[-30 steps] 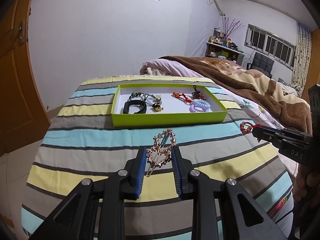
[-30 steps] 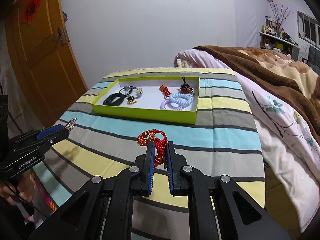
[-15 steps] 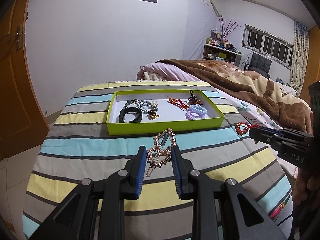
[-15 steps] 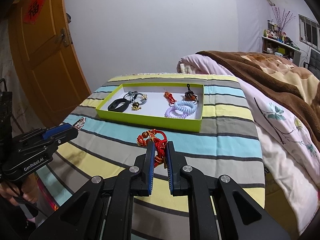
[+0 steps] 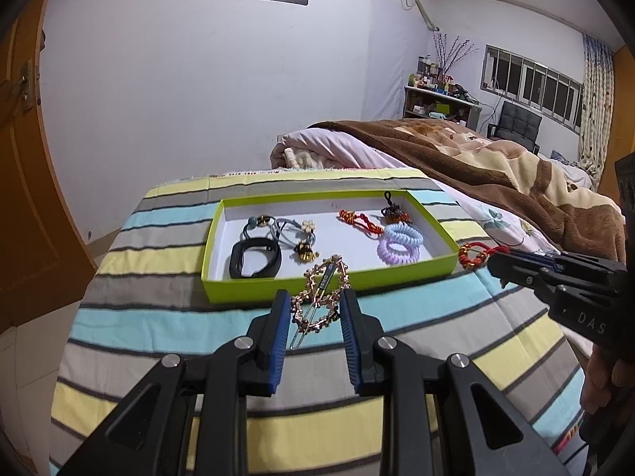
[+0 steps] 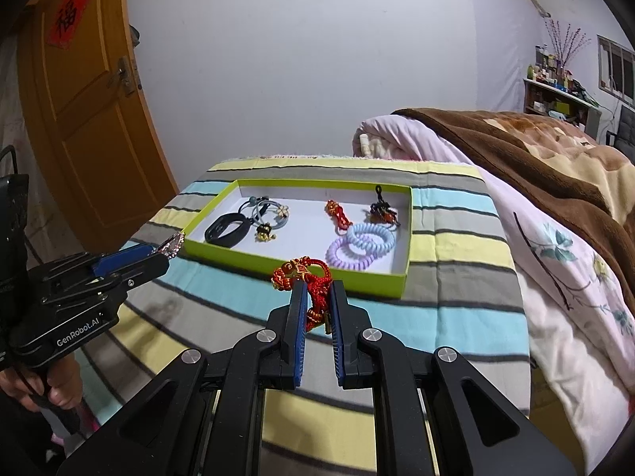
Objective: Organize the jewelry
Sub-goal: 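Carry the hair clip with the left tool while the right tool carries the red charm into the box, then open the left tool while the right tool opens, releasing both items in the box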
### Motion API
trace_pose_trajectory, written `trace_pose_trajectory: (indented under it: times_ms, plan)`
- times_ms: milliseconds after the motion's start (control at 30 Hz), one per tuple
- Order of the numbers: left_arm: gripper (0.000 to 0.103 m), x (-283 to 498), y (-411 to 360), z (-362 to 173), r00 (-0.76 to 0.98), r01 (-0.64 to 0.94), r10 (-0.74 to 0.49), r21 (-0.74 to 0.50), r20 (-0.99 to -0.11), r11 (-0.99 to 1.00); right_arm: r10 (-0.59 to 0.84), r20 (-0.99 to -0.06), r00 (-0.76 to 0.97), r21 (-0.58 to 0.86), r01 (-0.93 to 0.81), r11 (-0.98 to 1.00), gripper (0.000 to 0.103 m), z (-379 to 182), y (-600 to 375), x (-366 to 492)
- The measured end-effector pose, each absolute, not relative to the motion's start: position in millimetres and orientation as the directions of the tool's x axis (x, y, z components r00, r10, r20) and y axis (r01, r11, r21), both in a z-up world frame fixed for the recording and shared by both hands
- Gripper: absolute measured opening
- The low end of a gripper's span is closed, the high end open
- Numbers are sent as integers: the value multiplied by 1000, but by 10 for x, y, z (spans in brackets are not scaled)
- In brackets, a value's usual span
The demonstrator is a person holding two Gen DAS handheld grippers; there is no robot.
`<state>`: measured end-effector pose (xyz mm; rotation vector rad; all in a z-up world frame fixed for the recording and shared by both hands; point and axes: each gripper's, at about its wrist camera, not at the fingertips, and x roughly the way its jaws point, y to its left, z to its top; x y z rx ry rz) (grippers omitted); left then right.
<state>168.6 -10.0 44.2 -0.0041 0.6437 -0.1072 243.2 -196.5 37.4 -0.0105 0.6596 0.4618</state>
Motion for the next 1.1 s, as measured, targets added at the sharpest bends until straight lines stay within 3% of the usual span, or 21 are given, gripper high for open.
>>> trace_pose_trajectory:
  times_ms: [433, 1100]
  plan:
    - [27, 2243, -83, 368, 794, 94, -101, -44, -600, 995, 411, -612, 676, 148, -413, 899, 11, 258, -1786, 3052]
    - [27, 2713, -38, -47, 725, 100, -111, -55, -680, 993, 406, -701, 587, 157, -428, 890, 12, -172, -1486, 3613]
